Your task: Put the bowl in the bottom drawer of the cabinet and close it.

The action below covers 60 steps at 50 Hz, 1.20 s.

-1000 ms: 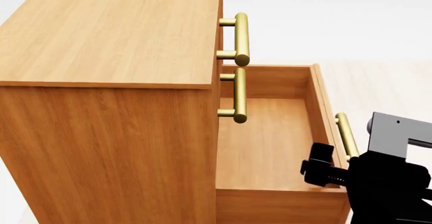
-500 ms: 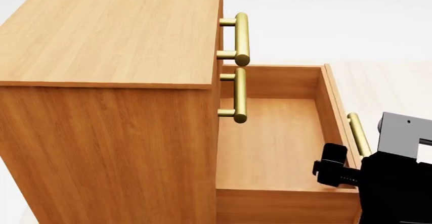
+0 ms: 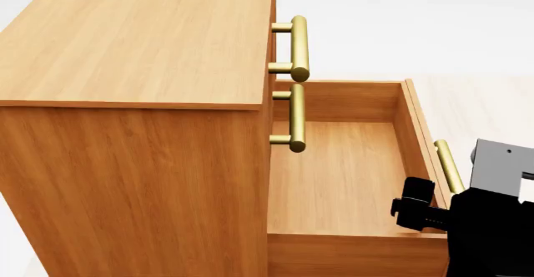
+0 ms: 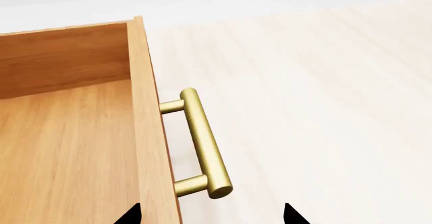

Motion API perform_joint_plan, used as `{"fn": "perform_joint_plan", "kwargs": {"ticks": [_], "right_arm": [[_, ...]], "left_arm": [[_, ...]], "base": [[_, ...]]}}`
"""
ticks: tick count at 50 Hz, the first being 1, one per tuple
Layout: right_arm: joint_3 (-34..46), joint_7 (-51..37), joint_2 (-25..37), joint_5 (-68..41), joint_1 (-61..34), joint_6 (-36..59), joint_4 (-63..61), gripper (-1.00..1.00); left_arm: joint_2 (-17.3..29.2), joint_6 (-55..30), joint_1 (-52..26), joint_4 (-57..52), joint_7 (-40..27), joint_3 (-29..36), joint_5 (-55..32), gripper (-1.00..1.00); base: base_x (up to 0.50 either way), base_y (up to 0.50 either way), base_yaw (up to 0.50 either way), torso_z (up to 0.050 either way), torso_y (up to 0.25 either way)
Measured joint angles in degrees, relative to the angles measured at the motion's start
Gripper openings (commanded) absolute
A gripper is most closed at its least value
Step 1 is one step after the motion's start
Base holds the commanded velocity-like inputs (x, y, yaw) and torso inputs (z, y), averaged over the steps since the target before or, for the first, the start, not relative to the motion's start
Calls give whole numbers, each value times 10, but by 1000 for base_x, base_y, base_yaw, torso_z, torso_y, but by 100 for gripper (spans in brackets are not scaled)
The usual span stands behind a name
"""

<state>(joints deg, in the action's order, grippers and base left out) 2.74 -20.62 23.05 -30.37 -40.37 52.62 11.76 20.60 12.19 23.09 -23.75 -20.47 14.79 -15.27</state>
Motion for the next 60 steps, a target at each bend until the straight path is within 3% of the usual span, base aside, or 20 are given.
{"fn": "perform_joint_plan", "kwargs": {"ticks": [15,28,60], "right_arm": [[-61,-6,6,-35,8,30,-103,100],[-62,-12,25,-37,7,35,-188,100],[-104,-57,63,-23,21,35,-270,100]], "left_arm": [[3,2,1,-2,-1,3,-1,100],[6,11,3,-4,1,5,-6,100],[9,47,0,26,19,16,-3,100]], "base": [[0,0,0,0,0],[0,0,0,0,0],[0,0,0,0,0]]}}
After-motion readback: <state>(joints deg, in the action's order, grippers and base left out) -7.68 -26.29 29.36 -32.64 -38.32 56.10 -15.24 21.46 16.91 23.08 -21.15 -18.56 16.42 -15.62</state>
